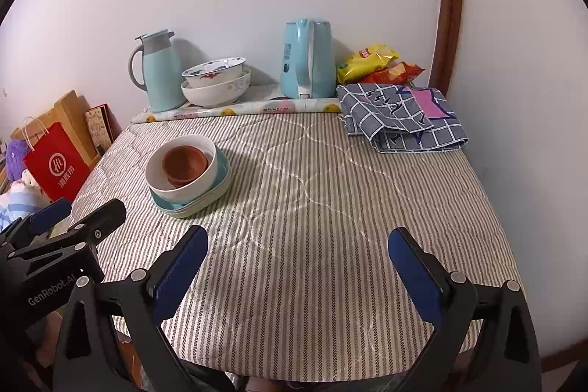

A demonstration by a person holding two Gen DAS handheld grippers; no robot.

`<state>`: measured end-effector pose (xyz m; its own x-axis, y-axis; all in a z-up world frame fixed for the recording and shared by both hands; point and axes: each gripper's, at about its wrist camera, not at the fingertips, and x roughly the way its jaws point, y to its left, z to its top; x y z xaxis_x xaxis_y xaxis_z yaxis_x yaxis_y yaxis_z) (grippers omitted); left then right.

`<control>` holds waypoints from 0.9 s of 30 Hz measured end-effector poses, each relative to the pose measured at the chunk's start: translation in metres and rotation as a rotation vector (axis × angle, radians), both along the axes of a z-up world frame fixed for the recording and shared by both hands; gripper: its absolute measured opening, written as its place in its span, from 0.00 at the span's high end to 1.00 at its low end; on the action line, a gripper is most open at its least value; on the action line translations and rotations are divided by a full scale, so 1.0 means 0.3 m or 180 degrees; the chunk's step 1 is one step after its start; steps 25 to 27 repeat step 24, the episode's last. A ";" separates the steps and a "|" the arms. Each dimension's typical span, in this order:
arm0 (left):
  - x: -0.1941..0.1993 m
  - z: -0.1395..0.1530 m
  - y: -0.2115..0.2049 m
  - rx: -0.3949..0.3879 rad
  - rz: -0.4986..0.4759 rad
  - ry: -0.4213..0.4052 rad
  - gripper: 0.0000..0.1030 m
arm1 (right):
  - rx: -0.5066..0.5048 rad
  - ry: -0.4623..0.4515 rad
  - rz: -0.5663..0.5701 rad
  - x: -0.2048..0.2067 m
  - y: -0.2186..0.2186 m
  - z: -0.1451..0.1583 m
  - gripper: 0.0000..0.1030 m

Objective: Organize plates and bowls

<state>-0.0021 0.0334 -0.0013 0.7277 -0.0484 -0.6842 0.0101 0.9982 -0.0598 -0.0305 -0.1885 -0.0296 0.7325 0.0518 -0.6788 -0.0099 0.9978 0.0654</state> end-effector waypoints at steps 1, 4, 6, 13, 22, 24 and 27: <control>-0.001 0.000 0.000 0.0001 0.0003 0.0000 0.10 | 0.0000 -0.0001 -0.0002 0.000 0.002 0.000 0.05; -0.001 0.001 0.000 0.0002 0.0005 -0.0004 0.10 | 0.0002 -0.0004 -0.0005 -0.001 0.002 0.001 0.05; 0.000 0.001 0.001 0.0000 0.0001 -0.0006 0.10 | 0.0005 -0.0006 -0.0010 -0.002 0.003 0.003 0.05; -0.001 0.006 0.004 -0.0010 -0.0007 -0.0018 0.10 | 0.0008 -0.0008 -0.0012 -0.006 0.005 0.005 0.05; 0.000 0.008 0.008 0.0016 0.0018 -0.0049 0.10 | 0.0000 -0.0007 -0.0005 -0.007 0.010 0.006 0.05; 0.003 0.006 0.010 0.0017 0.0024 -0.0043 0.10 | 0.0004 -0.0006 0.0002 -0.006 0.013 0.005 0.05; 0.003 0.006 0.010 0.0017 0.0024 -0.0043 0.10 | 0.0004 -0.0006 0.0002 -0.006 0.013 0.005 0.05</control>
